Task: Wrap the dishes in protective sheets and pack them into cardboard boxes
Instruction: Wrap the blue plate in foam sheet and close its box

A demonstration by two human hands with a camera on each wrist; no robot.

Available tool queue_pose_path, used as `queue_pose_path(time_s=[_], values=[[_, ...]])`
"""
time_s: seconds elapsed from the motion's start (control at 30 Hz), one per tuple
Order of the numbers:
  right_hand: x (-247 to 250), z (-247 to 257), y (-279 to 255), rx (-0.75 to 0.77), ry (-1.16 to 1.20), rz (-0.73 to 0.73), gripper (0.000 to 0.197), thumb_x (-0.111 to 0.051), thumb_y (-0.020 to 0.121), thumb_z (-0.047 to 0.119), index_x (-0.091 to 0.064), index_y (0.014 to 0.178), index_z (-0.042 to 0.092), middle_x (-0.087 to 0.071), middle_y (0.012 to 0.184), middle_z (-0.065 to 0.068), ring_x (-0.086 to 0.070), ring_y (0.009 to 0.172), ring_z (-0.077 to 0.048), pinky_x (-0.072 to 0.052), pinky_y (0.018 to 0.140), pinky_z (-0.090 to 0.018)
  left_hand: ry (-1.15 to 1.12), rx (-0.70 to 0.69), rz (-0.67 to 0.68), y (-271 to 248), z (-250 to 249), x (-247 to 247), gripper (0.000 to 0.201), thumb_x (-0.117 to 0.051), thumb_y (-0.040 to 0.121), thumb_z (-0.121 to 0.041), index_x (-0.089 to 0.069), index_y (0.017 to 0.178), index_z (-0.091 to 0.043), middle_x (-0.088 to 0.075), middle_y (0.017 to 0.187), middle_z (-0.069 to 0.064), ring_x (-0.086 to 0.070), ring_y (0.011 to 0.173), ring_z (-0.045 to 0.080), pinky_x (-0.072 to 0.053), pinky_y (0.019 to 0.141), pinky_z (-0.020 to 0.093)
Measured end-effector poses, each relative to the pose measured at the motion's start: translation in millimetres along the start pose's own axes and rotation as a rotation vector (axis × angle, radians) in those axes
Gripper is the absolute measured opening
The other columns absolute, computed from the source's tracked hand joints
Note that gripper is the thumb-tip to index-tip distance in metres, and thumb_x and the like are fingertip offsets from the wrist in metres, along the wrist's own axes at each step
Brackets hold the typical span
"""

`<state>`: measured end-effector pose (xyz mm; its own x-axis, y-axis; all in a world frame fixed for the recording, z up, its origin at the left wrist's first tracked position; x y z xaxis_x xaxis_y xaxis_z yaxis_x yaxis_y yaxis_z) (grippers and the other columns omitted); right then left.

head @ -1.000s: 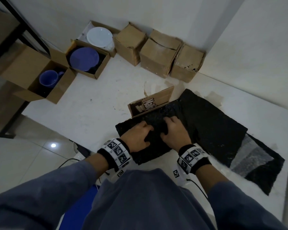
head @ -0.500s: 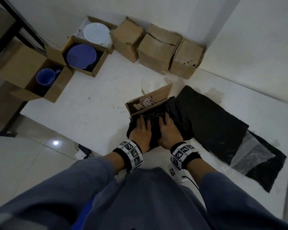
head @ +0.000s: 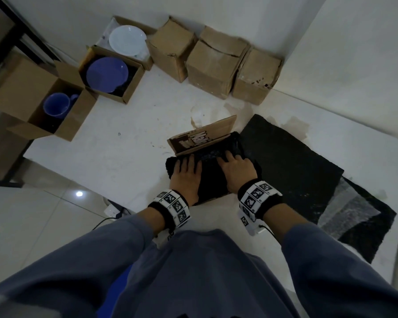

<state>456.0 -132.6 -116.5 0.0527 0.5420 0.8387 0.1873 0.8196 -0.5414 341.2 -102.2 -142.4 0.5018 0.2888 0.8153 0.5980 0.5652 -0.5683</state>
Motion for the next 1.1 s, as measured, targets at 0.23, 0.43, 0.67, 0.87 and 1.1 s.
queue_pose_path(time_s=[0.23,0.43,0.67,0.87,1.1], values=[[-3,10,-2,-0.036,-0.143,0.003,0.085,-0.069,0.084,0.030,-0.022,0.153,0.016,-0.025,0.154,-0.022,-0.049,0.124,-0.033,-0.039,0.097,-0.040,0.054,-0.091,-0.094,15,15,18,0.107,-0.078,0.071,-0.038,-0.015,0.156,-0.017,-0.014,0.160,0.017,-0.020,0.147,0.034,-0.003,0.123,0.048],[5,11,0,-0.029,-0.202,0.004,0.077,-0.068,0.083,0.031,-0.029,0.148,0.017,-0.041,0.139,-0.016,-0.049,0.118,-0.031,-0.037,0.097,-0.041,-0.009,-0.108,-0.131,14,14,20,0.103,-0.080,0.069,-0.030,-0.022,0.154,-0.016,-0.016,0.157,0.020,-0.020,0.147,0.035,-0.003,0.122,0.047],[11,9,2,-0.026,-0.250,-0.003,0.069,-0.066,0.084,0.033,-0.036,0.143,0.014,-0.048,0.132,-0.015,-0.049,0.116,-0.029,-0.037,0.094,-0.038,-0.004,-0.084,-0.179,7,21,30,0.087,-0.076,0.072,-0.032,-0.035,0.147,-0.014,-0.040,0.143,0.016,-0.041,0.133,0.031,-0.026,0.117,0.044],[-4,9,7,-0.025,-0.324,-0.024,0.096,-0.060,0.088,0.041,0.001,0.158,0.016,-0.044,0.138,-0.014,-0.045,0.119,-0.029,-0.034,0.101,-0.041,0.059,0.024,-0.126,13,20,17,0.104,-0.075,0.076,-0.036,-0.011,0.156,-0.015,-0.028,0.153,0.015,-0.027,0.143,0.031,-0.011,0.120,0.056],[-12,14,16,0.010,-0.330,-0.011,0.091,-0.055,0.093,0.035,0.006,0.158,0.014,-0.038,0.147,-0.020,-0.041,0.128,-0.032,-0.031,0.107,-0.043,0.024,-0.001,-0.127,21,22,12,0.108,-0.075,0.075,-0.036,-0.006,0.157,-0.015,-0.023,0.155,0.017,-0.023,0.146,0.030,0.001,0.120,0.058]])
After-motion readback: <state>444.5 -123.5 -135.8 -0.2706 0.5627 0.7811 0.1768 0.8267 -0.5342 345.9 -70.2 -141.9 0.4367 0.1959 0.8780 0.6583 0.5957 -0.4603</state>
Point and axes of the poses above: each hand's wrist, its own y-axis towards the middle knuckle, its own x-axis out of the back of the hand, z = x × y, the point moved 10 cm from there along y, towards the middle knuckle
